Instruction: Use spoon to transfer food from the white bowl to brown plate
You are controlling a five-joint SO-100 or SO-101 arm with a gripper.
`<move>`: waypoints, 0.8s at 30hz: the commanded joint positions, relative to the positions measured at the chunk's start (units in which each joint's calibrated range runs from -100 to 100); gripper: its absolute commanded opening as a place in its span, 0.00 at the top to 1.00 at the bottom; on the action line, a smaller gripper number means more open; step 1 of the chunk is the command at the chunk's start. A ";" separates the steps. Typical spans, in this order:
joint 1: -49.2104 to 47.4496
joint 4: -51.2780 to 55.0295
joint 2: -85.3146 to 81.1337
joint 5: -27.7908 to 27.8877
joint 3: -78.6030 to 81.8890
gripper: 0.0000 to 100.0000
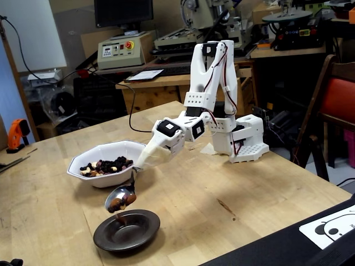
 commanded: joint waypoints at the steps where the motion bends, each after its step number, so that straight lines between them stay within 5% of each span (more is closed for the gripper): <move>1: -0.44 -0.07 -0.53 2.15 -3.53 0.97; 24: -0.29 -0.07 -1.13 7.18 -4.06 0.98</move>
